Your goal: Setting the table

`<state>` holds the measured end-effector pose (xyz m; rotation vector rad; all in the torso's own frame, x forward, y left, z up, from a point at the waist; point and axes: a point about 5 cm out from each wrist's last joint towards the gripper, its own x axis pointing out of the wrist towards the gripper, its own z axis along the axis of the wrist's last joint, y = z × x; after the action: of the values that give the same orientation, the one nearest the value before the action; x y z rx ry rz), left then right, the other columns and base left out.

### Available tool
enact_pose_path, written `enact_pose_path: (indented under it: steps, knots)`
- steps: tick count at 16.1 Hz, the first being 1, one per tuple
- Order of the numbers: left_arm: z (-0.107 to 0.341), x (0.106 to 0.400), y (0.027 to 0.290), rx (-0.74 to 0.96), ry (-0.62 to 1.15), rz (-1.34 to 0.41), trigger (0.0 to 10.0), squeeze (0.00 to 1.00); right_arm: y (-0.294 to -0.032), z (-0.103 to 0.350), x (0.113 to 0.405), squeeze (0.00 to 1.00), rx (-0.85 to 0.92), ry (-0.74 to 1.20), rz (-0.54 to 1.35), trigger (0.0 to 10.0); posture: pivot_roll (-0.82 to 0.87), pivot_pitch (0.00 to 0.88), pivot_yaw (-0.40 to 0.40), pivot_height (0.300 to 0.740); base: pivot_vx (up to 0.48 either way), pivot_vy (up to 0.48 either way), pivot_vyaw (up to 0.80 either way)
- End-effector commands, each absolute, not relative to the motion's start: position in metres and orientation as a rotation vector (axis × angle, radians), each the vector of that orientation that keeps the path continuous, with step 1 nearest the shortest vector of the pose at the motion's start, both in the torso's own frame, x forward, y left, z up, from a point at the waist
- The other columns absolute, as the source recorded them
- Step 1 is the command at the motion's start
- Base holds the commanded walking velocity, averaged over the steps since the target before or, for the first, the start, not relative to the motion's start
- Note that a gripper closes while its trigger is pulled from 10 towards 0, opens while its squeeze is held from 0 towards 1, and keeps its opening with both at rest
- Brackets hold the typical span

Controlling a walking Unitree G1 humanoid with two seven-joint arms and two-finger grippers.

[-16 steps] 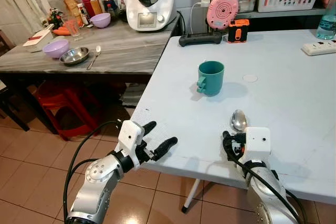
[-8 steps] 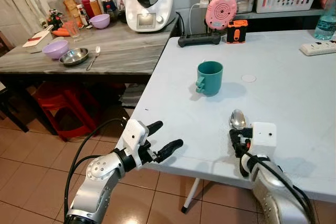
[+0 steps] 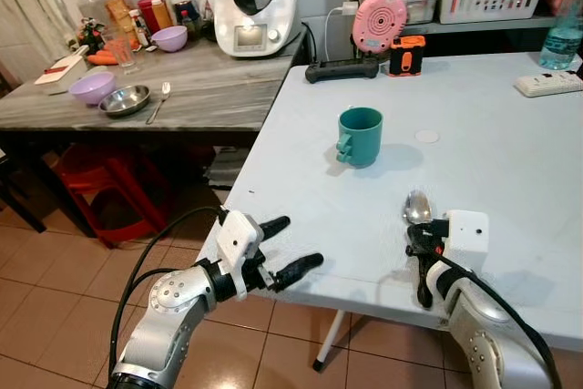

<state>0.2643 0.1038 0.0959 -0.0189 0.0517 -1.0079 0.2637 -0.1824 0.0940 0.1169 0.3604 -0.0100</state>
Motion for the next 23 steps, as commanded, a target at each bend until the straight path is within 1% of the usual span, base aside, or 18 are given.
enact_pose_path:
  steps: [1, 8, 11, 12, 13, 14, 17, 18, 19, 20, 21, 23]
  knots:
    - [0.096, 0.262, 0.107, 0.006, 0.069, -1.041, 10.0, 0.00, -0.176, 0.060, 0.249, 0.00, 0.177, 0.553, 0.001, 0.0, -0.14, 0.000, 0.168, 0.740, 0.000, 0.000, 0.00]
    - [0.093, 0.260, 0.108, 0.031, 0.091, -1.081, 10.0, 0.00, -0.175, 0.055, 0.246, 0.00, 0.256, 0.579, -0.027, 0.0, -0.14, 0.000, 0.174, 0.740, 0.000, 0.000, 0.00]
    - [0.098, 0.266, 0.106, 0.036, 0.089, -1.080, 10.0, 0.00, -0.177, 0.056, 0.247, 0.00, 0.297, 0.561, -0.071, 0.0, -0.14, 0.000, 0.179, 0.740, 0.000, 0.000, 0.00]
    - [0.099, 0.270, 0.108, 0.034, 0.082, -1.044, 10.0, 0.00, -0.179, 0.063, 0.251, 0.00, 0.321, 0.509, -0.107, 0.0, -0.14, 0.000, 0.181, 0.740, 0.000, 0.000, 0.00]
    - [0.097, 0.274, 0.114, -0.005, 0.077, -0.938, 10.0, 0.00, -0.184, 0.080, 0.259, 0.00, 0.317, 0.390, -0.146, 0.0, -0.15, 0.000, 0.182, 0.740, 0.000, 0.000, 0.00]
    - [0.097, 0.280, 0.120, 0.028, 0.052, -0.834, 10.0, 0.00, -0.186, 0.094, 0.264, 0.00, 0.281, 0.301, -0.152, 0.0, -0.15, 0.000, 0.182, 0.740, 0.000, 0.000, 0.00]
    - [0.095, 0.292, 0.130, -0.003, 0.066, -0.642, 10.0, 0.00, -0.185, 0.119, 0.269, 0.00, 0.240, 0.135, -0.179, 0.0, -0.15, 0.000, 0.180, 0.740, 0.000, 0.000, 0.00]
    - [0.096, 0.297, 0.135, -0.011, 0.060, -0.559, 10.0, 0.00, -0.184, 0.126, 0.269, 0.00, 0.230, 0.081, -0.185, 2.3, -0.15, 0.000, 0.179, 0.740, 0.000, 0.000, 0.00]
    - [0.096, 0.300, 0.136, -0.025, 0.060, -0.527, 10.0, 0.00, -0.183, 0.129, 0.269, 0.00, 0.235, 0.057, -0.186, 2.3, -0.15, 0.000, 0.179, 0.740, 0.000, 0.000, 0.00]
    - [0.096, 0.303, 0.140, -0.051, 0.051, -0.461, 10.0, 0.00, -0.182, 0.133, 0.270, 0.00, 0.228, 0.016, -0.191, 10.0, -0.15, 0.000, 0.178, 0.740, 0.000, 0.000, 0.00]
    - [0.097, 0.305, 0.141, -0.103, 0.056, -0.438, 10.0, 0.00, -0.181, 0.135, 0.270, 0.00, 0.212, -0.002, -0.187, 10.0, -0.15, 0.000, 0.176, 0.740, 0.000, 0.000, 0.00]
    - [0.098, 0.309, 0.143, -0.138, 0.053, -0.405, 10.0, 0.00, -0.180, 0.133, 0.271, 0.00, 0.212, 0.007, -0.188, 10.0, -0.15, 0.000, 0.175, 0.740, 0.000, 0.000, 0.00]
